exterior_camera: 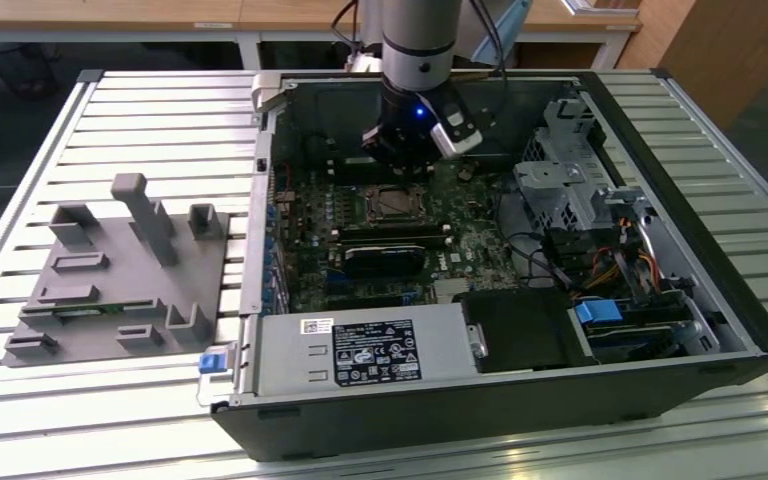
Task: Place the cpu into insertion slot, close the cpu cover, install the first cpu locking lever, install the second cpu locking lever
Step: 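Install the second cpu locking lever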
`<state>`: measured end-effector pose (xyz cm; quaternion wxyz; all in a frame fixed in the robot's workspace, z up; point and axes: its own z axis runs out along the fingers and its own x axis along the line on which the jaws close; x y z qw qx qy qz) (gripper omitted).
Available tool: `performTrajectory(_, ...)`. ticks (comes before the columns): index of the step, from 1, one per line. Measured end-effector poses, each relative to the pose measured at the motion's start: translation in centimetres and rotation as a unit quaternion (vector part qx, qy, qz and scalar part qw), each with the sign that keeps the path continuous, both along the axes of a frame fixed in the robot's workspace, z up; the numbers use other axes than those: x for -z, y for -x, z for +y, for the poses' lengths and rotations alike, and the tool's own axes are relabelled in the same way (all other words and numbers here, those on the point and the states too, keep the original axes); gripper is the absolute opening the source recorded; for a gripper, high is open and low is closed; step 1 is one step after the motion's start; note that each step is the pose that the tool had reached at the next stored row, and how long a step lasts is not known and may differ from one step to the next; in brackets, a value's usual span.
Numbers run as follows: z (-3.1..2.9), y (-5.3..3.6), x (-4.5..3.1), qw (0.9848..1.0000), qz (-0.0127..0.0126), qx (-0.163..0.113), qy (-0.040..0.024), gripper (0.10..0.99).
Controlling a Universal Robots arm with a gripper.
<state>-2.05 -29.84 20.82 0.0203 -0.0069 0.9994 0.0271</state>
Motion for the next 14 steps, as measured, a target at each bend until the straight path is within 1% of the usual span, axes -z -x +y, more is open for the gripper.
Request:
performTrajectory(6,-0.22,0.01,-0.02,1.0000,0.0000,0.000,0.0000,0.106)
performTrajectory(8,-0.24,0.00,-0.25,1.0000,0.0000,0.000,-0.0001,0.106)
performTrajectory(14,-0.24,0.00,-2.27,1.0000,0.0001,0.000,-0.0002,0.106)
